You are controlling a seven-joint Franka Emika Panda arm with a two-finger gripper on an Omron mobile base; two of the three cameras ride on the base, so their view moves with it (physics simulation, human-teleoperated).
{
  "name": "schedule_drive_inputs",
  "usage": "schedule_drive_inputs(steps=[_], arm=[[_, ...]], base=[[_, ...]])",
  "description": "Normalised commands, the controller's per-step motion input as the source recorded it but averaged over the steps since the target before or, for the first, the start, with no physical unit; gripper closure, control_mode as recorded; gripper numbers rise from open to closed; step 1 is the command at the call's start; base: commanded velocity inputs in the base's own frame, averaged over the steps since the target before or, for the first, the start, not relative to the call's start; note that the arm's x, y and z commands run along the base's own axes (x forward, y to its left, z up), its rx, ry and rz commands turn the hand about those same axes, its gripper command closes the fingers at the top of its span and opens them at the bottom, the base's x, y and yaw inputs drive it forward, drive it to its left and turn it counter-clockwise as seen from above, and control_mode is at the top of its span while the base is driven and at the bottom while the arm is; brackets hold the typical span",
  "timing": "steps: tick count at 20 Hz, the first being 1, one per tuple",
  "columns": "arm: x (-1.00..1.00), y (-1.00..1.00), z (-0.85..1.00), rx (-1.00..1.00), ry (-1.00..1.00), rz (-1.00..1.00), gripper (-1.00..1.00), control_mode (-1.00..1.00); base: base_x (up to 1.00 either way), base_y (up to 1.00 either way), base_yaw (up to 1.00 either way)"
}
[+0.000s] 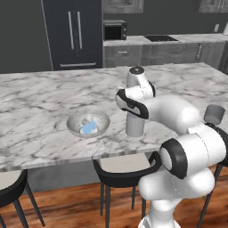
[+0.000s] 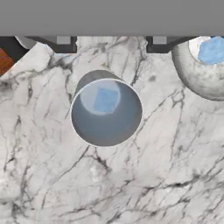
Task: There are four ice cubes in the ice bowl. Place two ice cubes in each glass of water.
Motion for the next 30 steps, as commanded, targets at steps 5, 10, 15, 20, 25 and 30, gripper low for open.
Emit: schedule_drive_inputs(steps=[5, 10, 15, 20, 25, 30], arm=[[-0.80, 0.54, 0.09, -0.24, 0.03, 0.59, -1.00, -1.00], [-0.05, 0.77, 0.03, -0.26, 0.11, 0.65, -1.00, -1.00], [0.26, 0.48, 0.00, -0.07, 0.00, 0.43, -1.00, -1.00], [0.35, 0.51, 0.00, 0.00, 0.04, 0.04, -1.00, -1.00], [0.07, 0.52, -0.10, 0.00, 0.02, -0.11, -1.00, -1.00], [0.27, 0.30, -0.36, -0.02, 0.08, -0.05, -1.00, -1.00]], base=[[0.00, 0.00, 0.00], [0.00, 0.00, 0.00], [0.00, 0.00, 0.00], [0.00, 0.00, 0.00], [0.00, 0.00, 0.00], [0.00, 0.00, 0.00]])
